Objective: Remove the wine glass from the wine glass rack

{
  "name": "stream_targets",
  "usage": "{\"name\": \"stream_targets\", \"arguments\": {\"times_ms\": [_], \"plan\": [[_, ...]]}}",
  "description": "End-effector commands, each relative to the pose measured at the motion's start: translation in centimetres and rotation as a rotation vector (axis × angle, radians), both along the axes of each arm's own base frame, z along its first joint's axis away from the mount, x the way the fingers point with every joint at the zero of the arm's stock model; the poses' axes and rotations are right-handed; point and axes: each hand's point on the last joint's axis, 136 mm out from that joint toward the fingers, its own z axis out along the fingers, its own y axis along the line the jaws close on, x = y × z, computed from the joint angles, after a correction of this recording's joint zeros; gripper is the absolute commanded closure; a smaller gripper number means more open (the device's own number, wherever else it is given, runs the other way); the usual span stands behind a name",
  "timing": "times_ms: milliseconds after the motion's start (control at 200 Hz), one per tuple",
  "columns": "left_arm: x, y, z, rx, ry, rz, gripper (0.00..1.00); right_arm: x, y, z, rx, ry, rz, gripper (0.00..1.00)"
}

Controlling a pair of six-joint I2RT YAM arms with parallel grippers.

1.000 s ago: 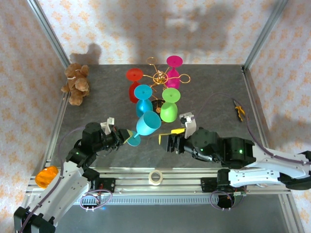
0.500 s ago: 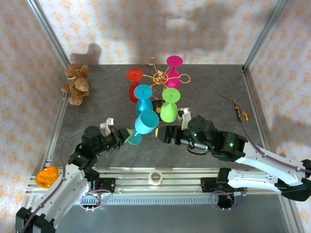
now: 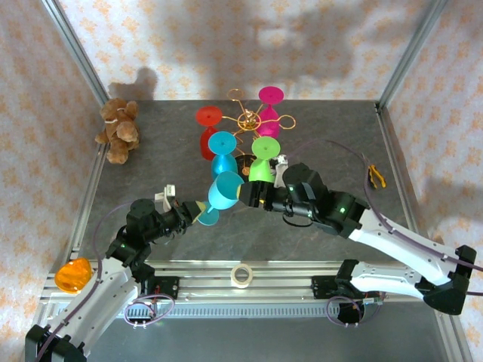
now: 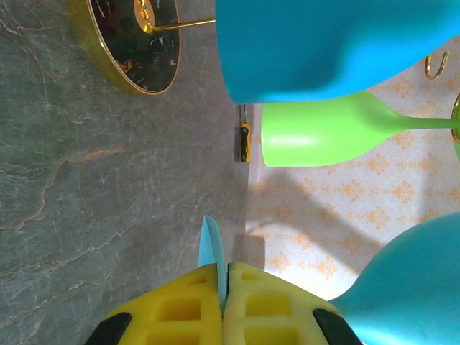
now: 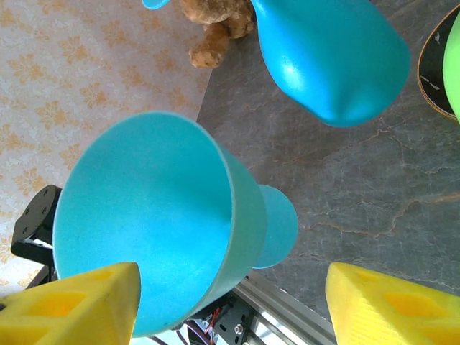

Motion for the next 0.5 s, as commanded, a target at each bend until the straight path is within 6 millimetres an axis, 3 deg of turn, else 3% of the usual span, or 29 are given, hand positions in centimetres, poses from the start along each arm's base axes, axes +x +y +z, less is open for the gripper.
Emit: {"name": "stream_targets", "arguments": {"times_ms": [0,140,496], "plan": [[0.3,0.0,1.3,-0.024,-0.06,0.013,1.0,0.4,0.8,2.7,0.07,-0.042,0.03,0.33],[0.2,0.1,1.5,-0.028,-0.068,0.015,1.0,0.9,1.1,2.4,0.069,-0.036,0.031,0.36],[0.3,0.2,1.4,-0.019,-0.062,0.024,1.0,1.0,2.3,1.4,0.054,-0.01,0.068,0.57]]}}
